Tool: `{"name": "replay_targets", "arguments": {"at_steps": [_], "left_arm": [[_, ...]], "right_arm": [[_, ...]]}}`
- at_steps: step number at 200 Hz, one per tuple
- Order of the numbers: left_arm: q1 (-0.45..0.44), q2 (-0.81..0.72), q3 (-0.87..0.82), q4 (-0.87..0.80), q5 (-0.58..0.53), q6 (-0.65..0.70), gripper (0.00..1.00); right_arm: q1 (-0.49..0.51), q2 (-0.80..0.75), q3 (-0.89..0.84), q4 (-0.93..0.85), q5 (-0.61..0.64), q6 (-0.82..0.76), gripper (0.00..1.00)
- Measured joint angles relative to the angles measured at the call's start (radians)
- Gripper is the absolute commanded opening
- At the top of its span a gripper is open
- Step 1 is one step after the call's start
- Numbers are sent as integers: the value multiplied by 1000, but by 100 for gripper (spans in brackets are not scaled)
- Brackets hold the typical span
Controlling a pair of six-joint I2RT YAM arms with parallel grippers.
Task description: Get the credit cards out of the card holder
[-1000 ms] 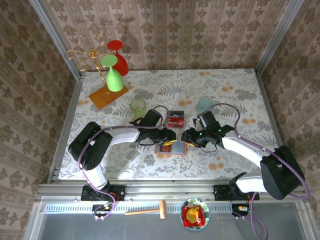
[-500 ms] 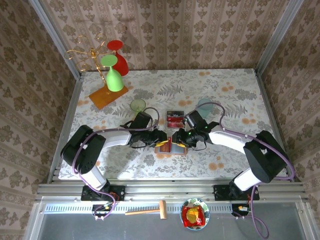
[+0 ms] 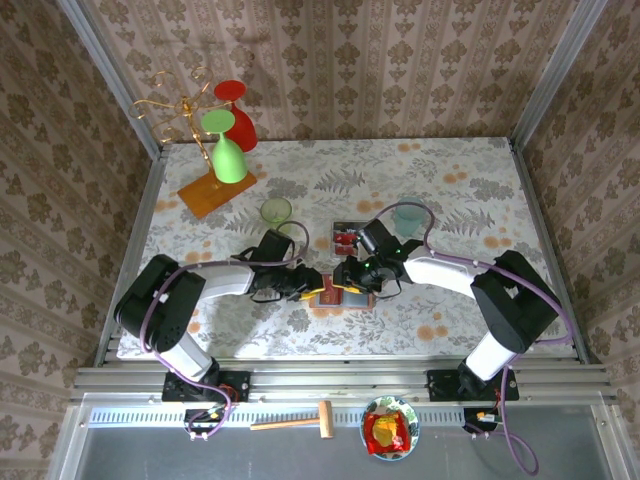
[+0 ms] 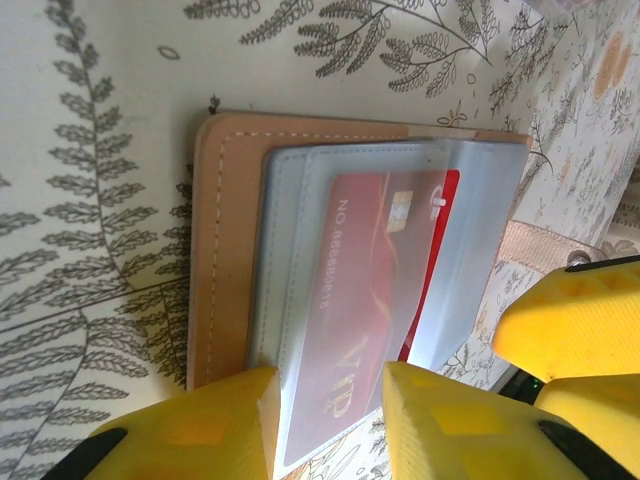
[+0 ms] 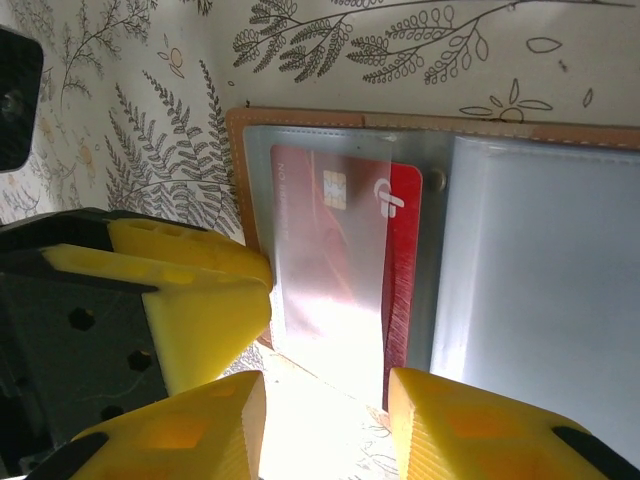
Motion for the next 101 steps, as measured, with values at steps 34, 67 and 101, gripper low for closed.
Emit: {"name": "replay_targets", "arguments": {"at_steps": [34,67,101], "left_arm": [[-2,-3,-19,23,0,-1,34],[-20,-13,-36,50,-1,-9,34],[-27,-21,-37,54,-8,-27,34]], "right_arm": [[1,1,1,0,0,-1,39],[1,3,1,-1,0,-2,39],[1,6,3,-5,-2,-6,39]]}}
